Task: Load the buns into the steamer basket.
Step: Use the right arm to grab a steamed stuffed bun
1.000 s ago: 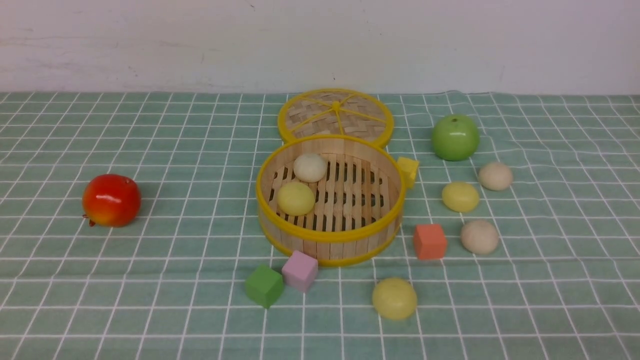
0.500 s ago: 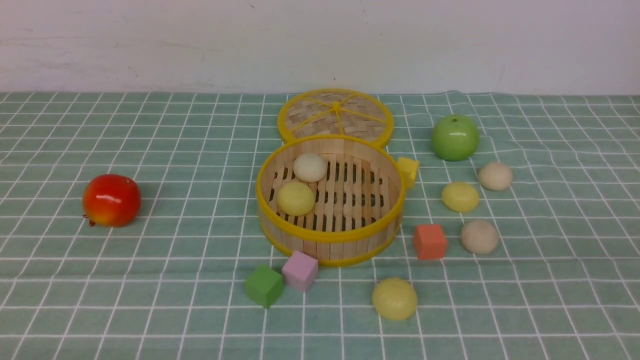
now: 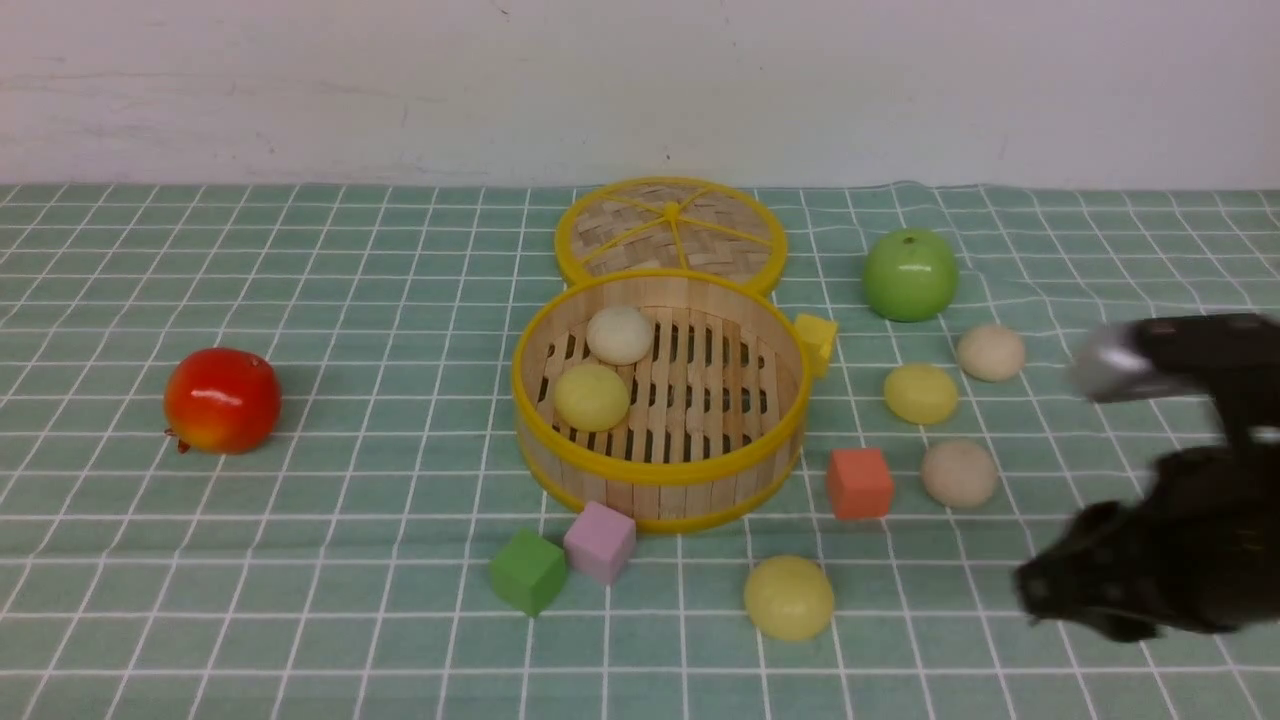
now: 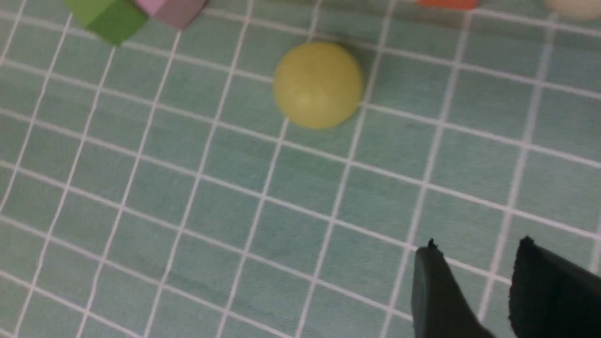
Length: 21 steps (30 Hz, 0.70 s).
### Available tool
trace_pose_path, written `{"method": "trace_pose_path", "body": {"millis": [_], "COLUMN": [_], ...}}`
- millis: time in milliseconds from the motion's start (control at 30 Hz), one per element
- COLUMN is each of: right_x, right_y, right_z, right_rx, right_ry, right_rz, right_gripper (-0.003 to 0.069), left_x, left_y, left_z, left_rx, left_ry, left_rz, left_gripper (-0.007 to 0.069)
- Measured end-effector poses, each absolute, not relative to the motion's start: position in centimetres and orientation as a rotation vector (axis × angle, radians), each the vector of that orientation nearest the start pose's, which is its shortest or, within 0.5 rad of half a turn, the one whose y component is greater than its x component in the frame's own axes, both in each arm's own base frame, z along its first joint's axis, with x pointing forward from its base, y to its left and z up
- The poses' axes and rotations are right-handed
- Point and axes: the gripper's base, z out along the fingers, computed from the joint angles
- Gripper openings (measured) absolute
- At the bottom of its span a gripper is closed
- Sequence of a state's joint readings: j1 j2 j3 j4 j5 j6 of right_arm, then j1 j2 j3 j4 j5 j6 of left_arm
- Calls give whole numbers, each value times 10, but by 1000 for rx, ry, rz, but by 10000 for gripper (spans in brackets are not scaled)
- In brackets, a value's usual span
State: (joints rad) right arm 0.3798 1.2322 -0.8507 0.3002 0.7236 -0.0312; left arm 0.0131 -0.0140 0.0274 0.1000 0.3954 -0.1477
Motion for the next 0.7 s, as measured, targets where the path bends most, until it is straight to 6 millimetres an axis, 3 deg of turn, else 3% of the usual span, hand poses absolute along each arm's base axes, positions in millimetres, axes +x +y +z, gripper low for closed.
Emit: {"method": "trace_pose_path", "body": {"millis": [67, 133, 267, 467, 700], "right_x": [224, 242, 268, 294, 304], "right_y": [119, 147, 177, 193, 198], "right_z": [270, 263, 254, 239, 217], "right_rx": [-356, -398, -357, -330, -316], "right_ry": [2626, 2665, 2708, 2740, 2769], "right_rz": [467, 469, 484, 473, 452], "right_gripper": [241, 242, 245, 258, 261], "left_x": [52, 52, 52, 52, 52], "left_y": [4, 4, 4, 4, 4], "left_z": [169, 169, 169, 169, 169], "left_rx": [-91, -91, -91, -91, -91], "left_ry": [1888, 1888, 1888, 1888, 1888], "left_rz": [7, 7, 7, 7, 7], "left_gripper": [59, 59, 59, 68, 74]}}
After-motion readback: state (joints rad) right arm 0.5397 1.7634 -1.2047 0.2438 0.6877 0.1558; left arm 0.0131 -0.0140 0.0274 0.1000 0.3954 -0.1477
